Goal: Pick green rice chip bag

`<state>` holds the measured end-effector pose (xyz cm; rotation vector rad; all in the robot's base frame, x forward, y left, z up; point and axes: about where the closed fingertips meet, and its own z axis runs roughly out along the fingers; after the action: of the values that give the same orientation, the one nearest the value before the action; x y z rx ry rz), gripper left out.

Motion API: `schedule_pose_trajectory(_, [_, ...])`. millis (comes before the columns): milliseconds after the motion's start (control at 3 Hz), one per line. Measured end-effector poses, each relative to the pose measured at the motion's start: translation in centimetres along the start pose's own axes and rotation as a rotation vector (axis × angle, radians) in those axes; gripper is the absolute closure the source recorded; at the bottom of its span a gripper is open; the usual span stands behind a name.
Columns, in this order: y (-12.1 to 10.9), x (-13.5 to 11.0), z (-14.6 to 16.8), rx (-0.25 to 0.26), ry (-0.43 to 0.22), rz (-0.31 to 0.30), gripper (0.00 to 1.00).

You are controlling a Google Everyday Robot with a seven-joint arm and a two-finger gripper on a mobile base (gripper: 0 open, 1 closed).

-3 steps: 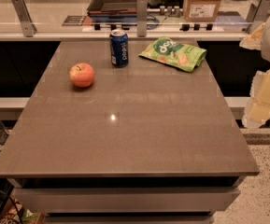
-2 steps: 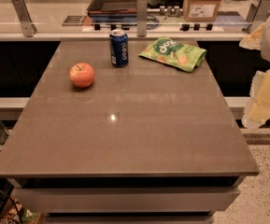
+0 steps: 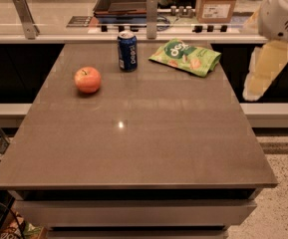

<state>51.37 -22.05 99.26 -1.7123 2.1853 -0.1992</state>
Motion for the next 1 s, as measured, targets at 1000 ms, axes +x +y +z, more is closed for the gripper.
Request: schedule_pose_trajectory(1000, [-14.1,-0.8,6.7,0.078,0.009,0.068,0.0])
